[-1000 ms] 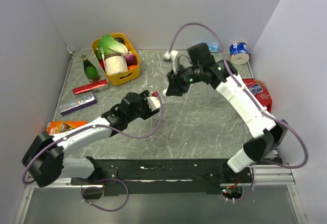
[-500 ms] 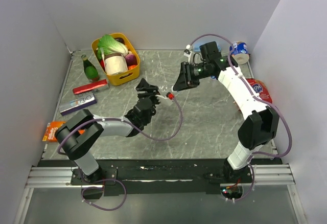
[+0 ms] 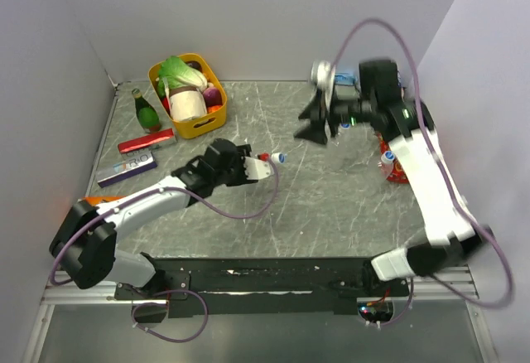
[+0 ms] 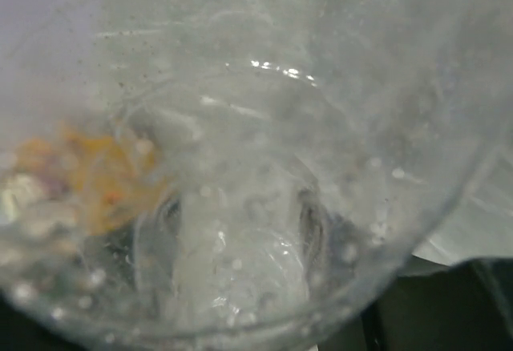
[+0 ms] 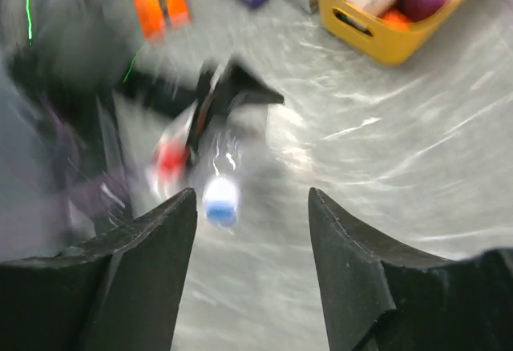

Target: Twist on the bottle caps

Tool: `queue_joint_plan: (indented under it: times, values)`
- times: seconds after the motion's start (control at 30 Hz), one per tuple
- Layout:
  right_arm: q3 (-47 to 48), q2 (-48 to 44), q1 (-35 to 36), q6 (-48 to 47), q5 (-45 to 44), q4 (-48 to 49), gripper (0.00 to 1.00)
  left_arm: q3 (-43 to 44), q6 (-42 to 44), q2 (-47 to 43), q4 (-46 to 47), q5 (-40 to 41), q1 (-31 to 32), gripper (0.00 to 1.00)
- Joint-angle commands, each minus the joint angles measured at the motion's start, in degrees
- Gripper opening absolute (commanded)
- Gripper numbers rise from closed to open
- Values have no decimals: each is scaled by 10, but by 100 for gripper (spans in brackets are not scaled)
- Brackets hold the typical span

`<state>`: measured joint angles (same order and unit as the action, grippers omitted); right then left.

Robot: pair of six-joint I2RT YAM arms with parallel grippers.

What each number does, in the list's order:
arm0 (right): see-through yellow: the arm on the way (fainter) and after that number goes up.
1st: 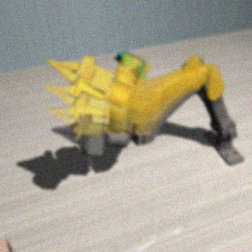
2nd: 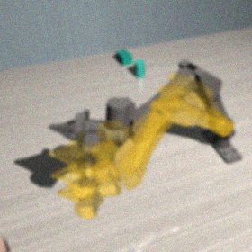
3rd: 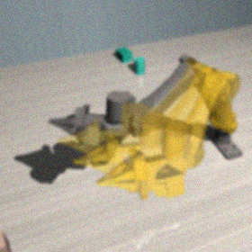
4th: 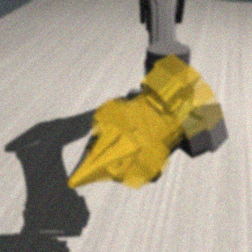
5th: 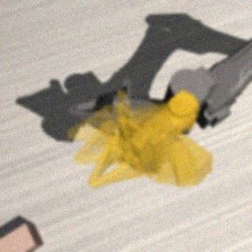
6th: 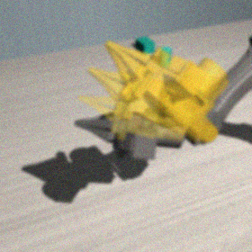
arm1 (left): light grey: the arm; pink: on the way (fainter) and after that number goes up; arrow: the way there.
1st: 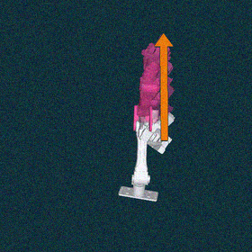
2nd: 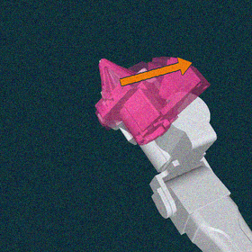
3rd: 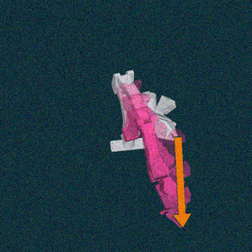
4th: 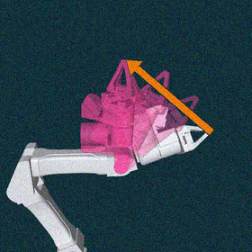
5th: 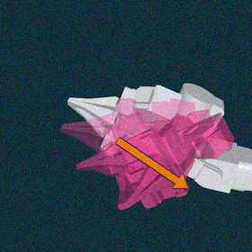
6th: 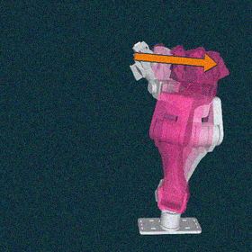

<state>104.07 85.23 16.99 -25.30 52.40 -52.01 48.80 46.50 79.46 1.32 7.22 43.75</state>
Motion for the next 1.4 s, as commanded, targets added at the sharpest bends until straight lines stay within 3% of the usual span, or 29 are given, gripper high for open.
queue_joint_plan:
  times: [0.0,0.1,0.23,0.67,1.0,1.1,1.17,1.27,1.3,1.37]
  values:
    - [-164,-164,117,-402,-100,-46,64,63,-9,-33,-288,-305,-49,1]
    - [-247,-230,181,-481,-134,-6,65,78,10,-40,-317,-372,-52,1]
    - [-257,-228,236,-504,-182,-3,65,95,4,-34,-318,-402,-52,1]
    - [-230,-170,287,-535,-196,-25,59,112,22,-33,-349,-422,-51,1]
    - [-198,-137,290,-502,-184,-37,22,120,15,-30,-333,-414,-52,1]
    - [-187,-114,290,-449,-187,-32,8,119,-4,-33,-300,-405,-52,1]
    - [-171,-87,288,-365,-200,-21,2,110,-42,-39,-242,-384,-50,1]
    - [-91,-2,271,-197,-226,-46,0,73,-119,-64,-119,-295,-42,1]
    - [-26,26,254,-146,-199,-95,0,47,-143,-84,-82,-267,-37,1]
    - [21,97,219,26,-143,-128,0,11,-227,-107,64,-124,-11,1]
